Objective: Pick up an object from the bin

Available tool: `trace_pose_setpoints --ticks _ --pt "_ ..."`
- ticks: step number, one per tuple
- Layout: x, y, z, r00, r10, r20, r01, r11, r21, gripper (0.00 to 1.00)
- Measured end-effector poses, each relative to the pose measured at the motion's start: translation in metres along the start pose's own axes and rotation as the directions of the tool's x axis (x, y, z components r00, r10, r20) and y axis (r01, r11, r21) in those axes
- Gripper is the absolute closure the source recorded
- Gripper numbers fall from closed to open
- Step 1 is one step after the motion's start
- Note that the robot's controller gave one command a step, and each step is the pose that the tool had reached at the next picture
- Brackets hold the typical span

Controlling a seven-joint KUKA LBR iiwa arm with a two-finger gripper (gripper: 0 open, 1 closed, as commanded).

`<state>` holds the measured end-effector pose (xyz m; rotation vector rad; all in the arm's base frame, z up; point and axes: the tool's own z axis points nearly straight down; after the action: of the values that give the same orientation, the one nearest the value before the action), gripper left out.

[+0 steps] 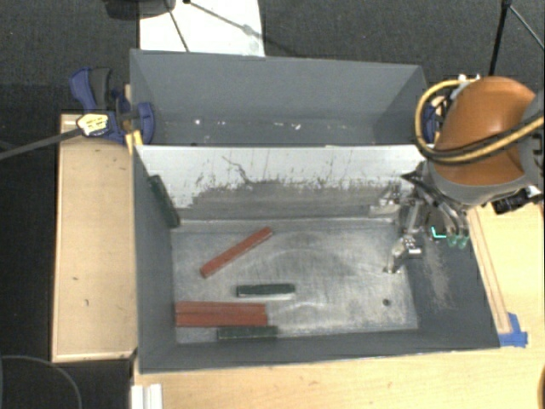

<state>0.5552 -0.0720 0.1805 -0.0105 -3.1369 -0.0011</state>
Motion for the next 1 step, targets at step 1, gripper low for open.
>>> trace_pose_setpoints --ticks 1 --pt "-0.0018 0.0002 -0.0042 1.0 -0.002 0.008 0.002 1.0 0.001 0.0"
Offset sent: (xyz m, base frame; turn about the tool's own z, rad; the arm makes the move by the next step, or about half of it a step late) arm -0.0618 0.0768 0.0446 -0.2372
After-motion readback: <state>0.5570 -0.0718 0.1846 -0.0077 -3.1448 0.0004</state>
